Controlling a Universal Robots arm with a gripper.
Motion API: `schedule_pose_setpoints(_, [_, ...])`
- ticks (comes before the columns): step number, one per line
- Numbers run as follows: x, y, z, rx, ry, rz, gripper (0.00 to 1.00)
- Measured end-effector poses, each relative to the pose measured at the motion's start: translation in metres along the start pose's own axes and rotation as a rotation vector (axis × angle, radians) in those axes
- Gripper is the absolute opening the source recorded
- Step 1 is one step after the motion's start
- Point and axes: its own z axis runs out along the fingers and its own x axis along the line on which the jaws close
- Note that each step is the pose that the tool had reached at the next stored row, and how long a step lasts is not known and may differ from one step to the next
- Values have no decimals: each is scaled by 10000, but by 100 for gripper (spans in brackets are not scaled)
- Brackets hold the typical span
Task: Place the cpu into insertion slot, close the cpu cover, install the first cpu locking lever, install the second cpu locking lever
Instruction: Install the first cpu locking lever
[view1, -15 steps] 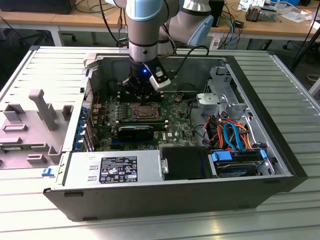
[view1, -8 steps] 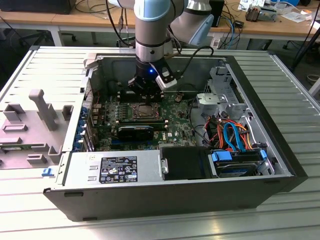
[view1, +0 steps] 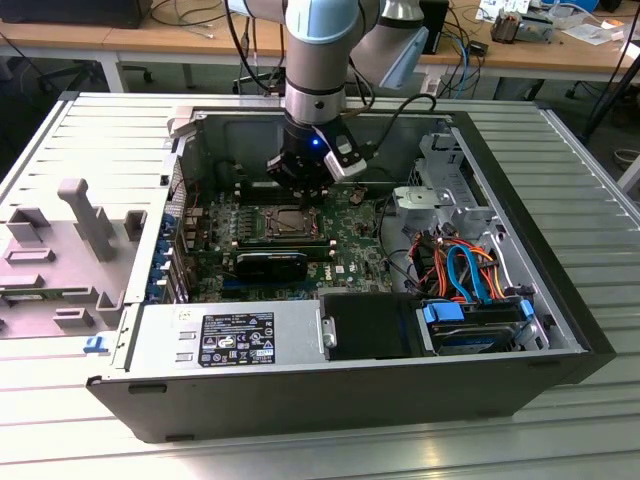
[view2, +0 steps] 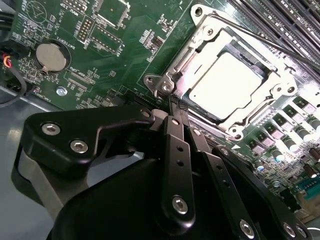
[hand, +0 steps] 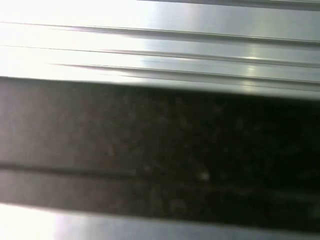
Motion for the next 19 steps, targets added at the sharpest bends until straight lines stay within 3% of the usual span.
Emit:
schedule_pose_setpoints(3, [-6, -3, 2, -81, -45, -2, 11])
schedule_pose_setpoints(7, [-6, -1, -6, -271, -69, -5, 11])
schedule_pose_setpoints(8, [-9, 4, -44, -289, -85, -7, 11])
schedule_pose_setpoints(9, [-4, 2, -132, -261, -68, -7, 11])
schedule_pose_setpoints(12, [-2, 7, -241, -262, -72, -6, 11])
schedule_pose_setpoints(14, [-1, 1, -250, -260, -72, -5, 11])
schedule_pose_setpoints(15, [0, -6, -252, -149, -61, -2, 11])
schedule_pose_setpoints(16, [0, -10, -252, 182, -34, 2, 11])
schedule_pose_setpoints(17, [0, -11, -252, 350, -19, 5, 11])
schedule_pose_setpoints(18, [0, -12, -252, 708, 11, 12, 11])
schedule_pose_setpoints(19, [2, -55, -253, 809, 20, 15, 11])
